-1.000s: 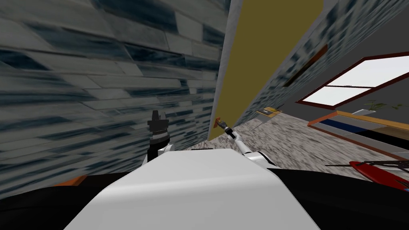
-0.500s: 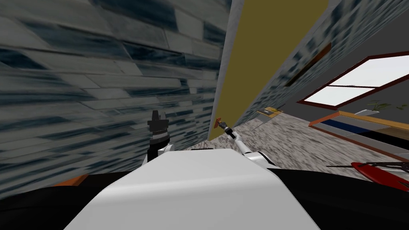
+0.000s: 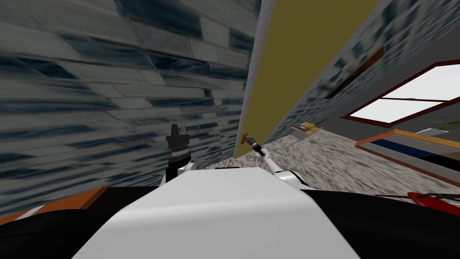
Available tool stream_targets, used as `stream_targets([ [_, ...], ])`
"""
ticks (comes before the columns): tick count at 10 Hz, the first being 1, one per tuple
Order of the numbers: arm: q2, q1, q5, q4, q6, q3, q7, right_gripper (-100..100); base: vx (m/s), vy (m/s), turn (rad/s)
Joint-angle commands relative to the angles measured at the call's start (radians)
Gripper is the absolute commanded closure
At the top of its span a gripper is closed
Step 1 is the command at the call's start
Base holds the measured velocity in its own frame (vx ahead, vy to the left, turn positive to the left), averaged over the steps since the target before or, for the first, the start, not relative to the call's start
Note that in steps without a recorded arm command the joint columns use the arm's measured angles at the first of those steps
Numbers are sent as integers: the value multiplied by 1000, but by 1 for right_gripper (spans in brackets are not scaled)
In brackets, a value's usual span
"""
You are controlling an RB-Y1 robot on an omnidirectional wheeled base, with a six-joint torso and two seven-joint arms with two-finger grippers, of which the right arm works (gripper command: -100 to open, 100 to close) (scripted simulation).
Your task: Pull the door open
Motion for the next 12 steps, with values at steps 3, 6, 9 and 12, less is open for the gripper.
stream_targets([
  [3, 1, -4, -39, -2, 7, -4, -81, 100, -59, -74, 107],
  [6, 4, -7, -68, -1, 14, -4, -135, 100, -67, -69, 100],
  [9, 9, -12, -114, 1, 23, -4, -217, 100, -45, -60, 116],
  [12, 15, -17, -169, 3, 35, -4, -307, 100, -70, -83, 154],
])
